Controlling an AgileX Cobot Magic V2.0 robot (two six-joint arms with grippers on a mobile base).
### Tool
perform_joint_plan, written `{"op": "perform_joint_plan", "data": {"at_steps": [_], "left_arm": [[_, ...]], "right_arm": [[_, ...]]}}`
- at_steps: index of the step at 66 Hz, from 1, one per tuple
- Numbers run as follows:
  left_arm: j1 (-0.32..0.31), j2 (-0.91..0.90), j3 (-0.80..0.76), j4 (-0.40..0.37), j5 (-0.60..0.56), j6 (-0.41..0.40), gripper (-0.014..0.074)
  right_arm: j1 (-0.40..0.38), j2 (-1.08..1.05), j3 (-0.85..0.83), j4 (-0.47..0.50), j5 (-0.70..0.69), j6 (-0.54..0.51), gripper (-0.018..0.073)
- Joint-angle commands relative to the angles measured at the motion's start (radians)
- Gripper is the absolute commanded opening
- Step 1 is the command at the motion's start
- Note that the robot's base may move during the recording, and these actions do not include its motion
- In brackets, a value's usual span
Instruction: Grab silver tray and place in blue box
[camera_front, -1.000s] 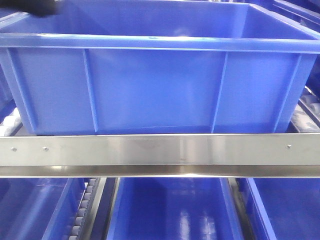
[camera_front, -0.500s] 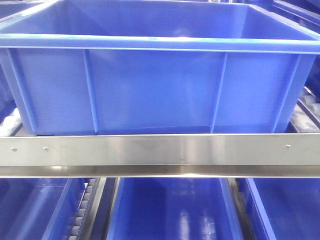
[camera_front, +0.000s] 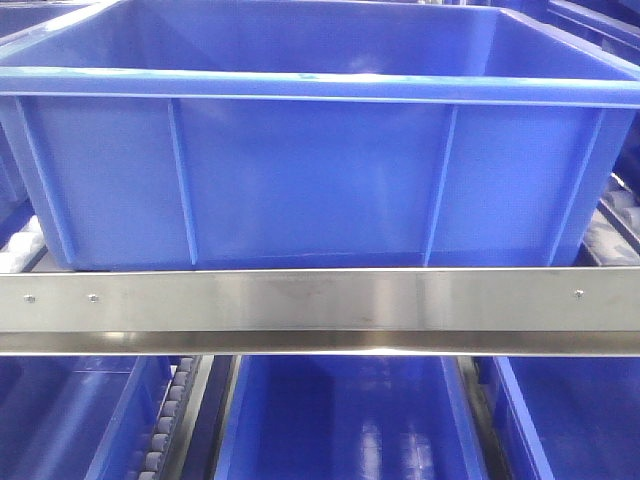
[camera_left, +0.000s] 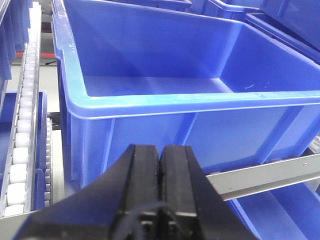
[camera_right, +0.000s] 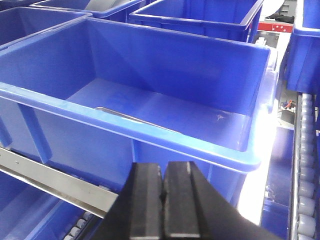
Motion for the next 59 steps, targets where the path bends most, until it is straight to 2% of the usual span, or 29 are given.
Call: {"op": "perform_joint_plan", "data": {"at_steps": [1, 22, 28, 33, 41, 51, 59], "left_arm": [[0.001, 0.003, -0.028, 0.001, -0.082, -0.001, -0.0094], [0.001, 0.003, -0.028, 0.001, -0.082, -0.001, -0.0094], [0.001, 0.003, -0.028, 0.001, -0.082, -0.001, -0.0094], [0.001, 0.003, -0.028, 0.001, -0.082, -0.001, -0.0094], [0.001, 0.003, -0.028, 0.001, -0.082, -0.001, -0.0094], [0.001, 0.003, -0.028, 0.001, -0.082, -0.001, -0.0094], [0.001, 0.003, -0.028, 0.001, -0.082, -0.001, -0.0094]], "right_arm": [[-0.002, 0.003, -0.029, -0.013, -0.075, -0.011, 0.0053], [-0.014, 0.003, -0.015, -0.013, -0.041, -0.016, 0.0053], [-0.09, -0.003, 0.024, 0.009, -0.069, -0.103, 0.0053], [-0.171, -0.024, 0.064, 0.083, -0.132, -0.173, 0.0053], [-0.308, -0.081, 0.13, 0.208, -0.157, -0.194, 0.0053], [-0.448, -0.214, 0.196, 0.211, -0.143, -0.194, 0.0053], [-0.498, -0.333, 0.236, 0.217, -0.102, -0.194, 0.0053]]}}
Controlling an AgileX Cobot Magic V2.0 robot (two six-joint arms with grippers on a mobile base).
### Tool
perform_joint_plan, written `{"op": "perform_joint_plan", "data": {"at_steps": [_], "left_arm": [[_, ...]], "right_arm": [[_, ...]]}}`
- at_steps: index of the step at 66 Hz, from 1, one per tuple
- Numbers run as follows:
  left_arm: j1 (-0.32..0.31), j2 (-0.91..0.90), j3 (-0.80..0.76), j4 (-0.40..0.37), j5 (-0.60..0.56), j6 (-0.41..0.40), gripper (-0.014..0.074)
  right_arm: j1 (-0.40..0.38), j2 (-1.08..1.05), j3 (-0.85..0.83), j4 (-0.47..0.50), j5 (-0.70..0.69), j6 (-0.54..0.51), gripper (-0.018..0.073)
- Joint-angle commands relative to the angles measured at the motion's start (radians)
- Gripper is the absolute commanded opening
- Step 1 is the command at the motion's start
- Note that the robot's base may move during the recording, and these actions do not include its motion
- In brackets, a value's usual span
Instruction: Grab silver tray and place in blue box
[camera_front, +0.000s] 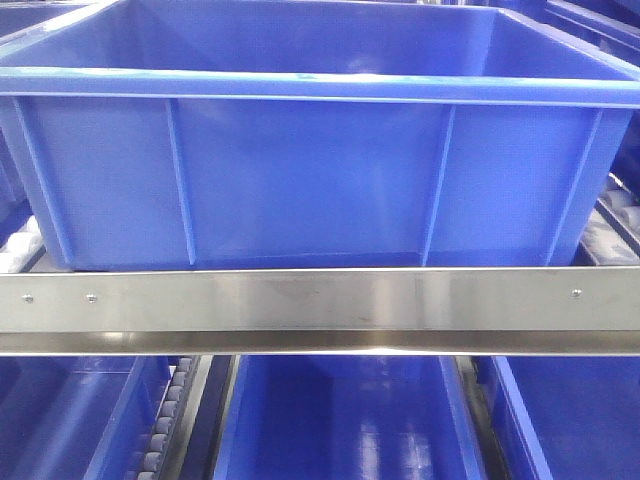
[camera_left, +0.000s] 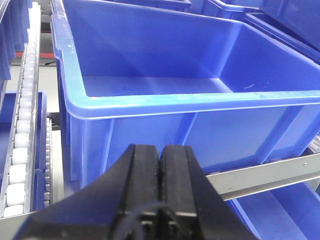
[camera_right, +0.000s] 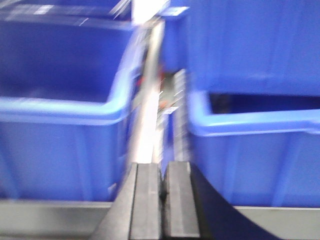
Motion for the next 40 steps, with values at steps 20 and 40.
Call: {"op": "perform_joint_plan", "data": {"at_steps": [20, 40], "left_arm": [[-0.001, 0.003, -0.028, 0.001, -0.084, -0.001, -0.0094], [-0.001, 0.003, -0.028, 0.001, -0.084, -0.001, -0.0094]], "right_arm": [[-0.03, -0.124, 0.071, 0.143, -0.062, -0.191, 0.0053], [-0.03, -0.124, 0.07, 0.16, -0.088, -0.127, 0.0053]]}}
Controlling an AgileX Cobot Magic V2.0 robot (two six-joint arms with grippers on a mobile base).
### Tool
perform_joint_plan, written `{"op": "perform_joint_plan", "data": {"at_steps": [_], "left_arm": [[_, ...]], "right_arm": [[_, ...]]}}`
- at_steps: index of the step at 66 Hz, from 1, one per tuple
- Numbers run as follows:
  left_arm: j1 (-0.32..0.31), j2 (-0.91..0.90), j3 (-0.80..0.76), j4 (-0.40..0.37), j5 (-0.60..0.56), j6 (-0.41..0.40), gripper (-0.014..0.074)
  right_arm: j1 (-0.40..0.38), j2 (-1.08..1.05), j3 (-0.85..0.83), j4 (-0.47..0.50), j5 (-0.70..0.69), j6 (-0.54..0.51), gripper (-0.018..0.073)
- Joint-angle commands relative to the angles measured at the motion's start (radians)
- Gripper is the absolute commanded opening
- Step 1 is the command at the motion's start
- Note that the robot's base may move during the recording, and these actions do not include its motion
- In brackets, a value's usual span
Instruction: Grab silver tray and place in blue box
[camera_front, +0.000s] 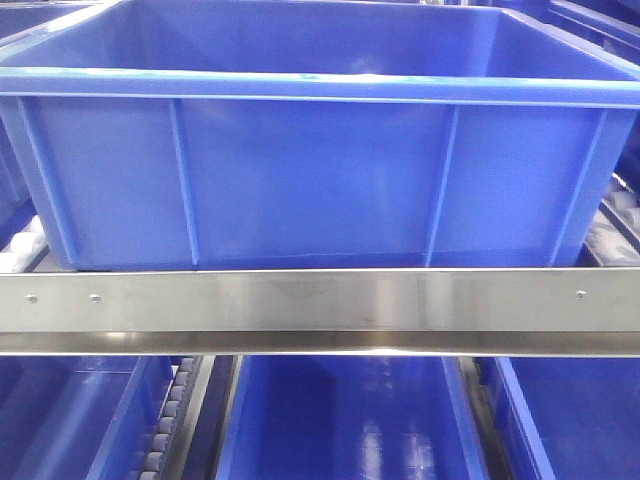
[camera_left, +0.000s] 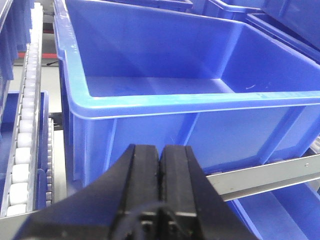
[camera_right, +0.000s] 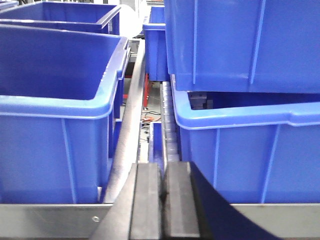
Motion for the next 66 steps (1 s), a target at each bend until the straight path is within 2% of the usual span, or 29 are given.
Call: {"op": "perform_joint_plan", "data": {"at_steps": [1, 9, 55, 62, 66], "left_arm": [[-0.001, 0.003, -0.028, 0.001, -0.084, -0.001, -0.0094], [-0.001, 0.003, -0.028, 0.001, -0.084, -0.001, -0.0094], [-0.001, 0.001, -0.026, -0.002, -0.076, -0.001, -0.0094], [0.054, -0.017, -0.019, -0.008, -0.052, 0.003, -0.0094], [0.105, -0.047, -0.002, -0.034, -0.045, 0.071, -0.0094]], "right_arm": [[-0.006, -0.021, 0.001, 0.0, -0.1, 0.027, 0.0053], [0.003, -0.021, 0.001, -0.026, -0.097, 0.027, 0.0053], [0.014, -0.021, 0.001, -0.027, -0.09, 0.027, 0.0053], [0.014, -0.021, 0.001, -0.027, -0.09, 0.027, 0.0053], [0.014, -0.021, 0.001, -0.027, -0.09, 0.027, 0.0053]]}}
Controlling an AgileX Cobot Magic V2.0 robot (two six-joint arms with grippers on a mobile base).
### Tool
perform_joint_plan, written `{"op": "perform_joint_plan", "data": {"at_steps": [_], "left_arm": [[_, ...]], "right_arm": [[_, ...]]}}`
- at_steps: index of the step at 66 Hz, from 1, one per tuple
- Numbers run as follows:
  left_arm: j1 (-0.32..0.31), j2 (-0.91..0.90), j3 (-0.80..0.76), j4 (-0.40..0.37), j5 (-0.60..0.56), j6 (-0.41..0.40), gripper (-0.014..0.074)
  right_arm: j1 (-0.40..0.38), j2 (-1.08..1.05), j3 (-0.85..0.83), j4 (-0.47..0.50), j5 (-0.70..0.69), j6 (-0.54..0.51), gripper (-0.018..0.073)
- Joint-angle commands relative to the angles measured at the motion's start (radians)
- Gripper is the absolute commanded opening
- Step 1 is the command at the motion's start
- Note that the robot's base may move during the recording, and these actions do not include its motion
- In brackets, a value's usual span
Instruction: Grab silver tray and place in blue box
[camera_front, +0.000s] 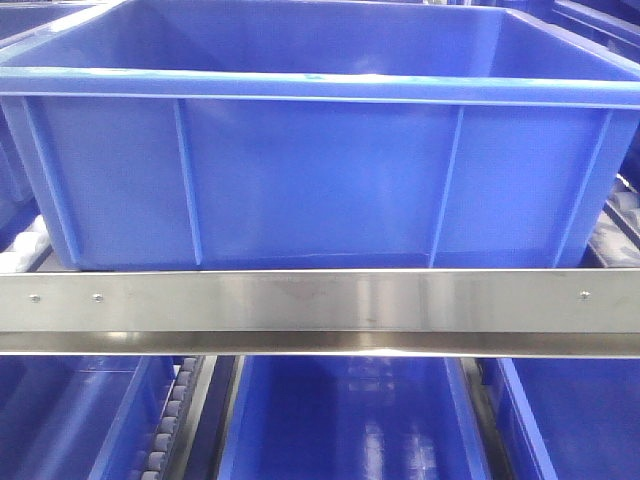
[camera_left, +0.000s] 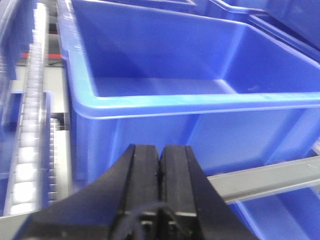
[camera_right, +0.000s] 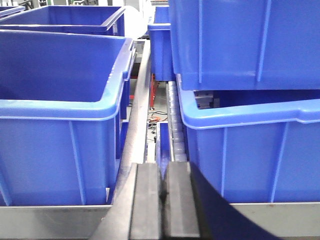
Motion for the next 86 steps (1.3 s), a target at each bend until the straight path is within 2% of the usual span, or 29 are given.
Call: {"op": "perform_joint_plan", "data": {"at_steps": [1, 7, 10, 12, 18, 26, 38, 53, 86], "left_arm": [[0.052, -0.03, -0.011, -0.044, -0.051, 0.079, -0.0094], [0.137, -0.132, 0.02, -0.243, -0.011, 0.323, -0.0095], [0.173, -0.179, 0.041, -0.316, -0.011, 0.417, -0.0095], [0.201, -0.216, 0.061, -0.351, -0.011, 0.439, -0.0095], [0.258, -0.295, 0.121, -0.392, -0.011, 0.439, -0.0094], [0.262, -0.364, 0.196, -0.443, -0.011, 0.439, -0.0094], [0.264, -0.42, 0.22, -0.443, 0.033, 0.439, -0.0095], [0.269, -0.42, 0.22, -0.443, -0.025, 0.439, -0.0094], [0.269, -0.42, 0.22, -0.443, -0.025, 0.439, -0.0094]], "right_arm": [[-0.001, -0.021, 0.001, -0.012, -0.09, 0.0, 0.0053], [-0.001, -0.021, 0.001, -0.012, -0.09, 0.0, 0.0053], [-0.001, -0.021, 0.001, -0.012, -0.09, 0.0, 0.0053], [-0.001, -0.021, 0.001, -0.012, -0.09, 0.0, 0.0053], [-0.001, -0.021, 0.001, -0.012, -0.09, 0.0, 0.0053], [-0.001, -0.021, 0.001, -0.012, -0.09, 0.0, 0.0053], [-0.001, -0.021, 0.001, -0.012, -0.09, 0.0, 0.0053], [-0.001, -0.021, 0.001, -0.012, -0.09, 0.0, 0.0053], [-0.001, -0.021, 0.001, -0.012, -0.09, 0.0, 0.0053]]}}
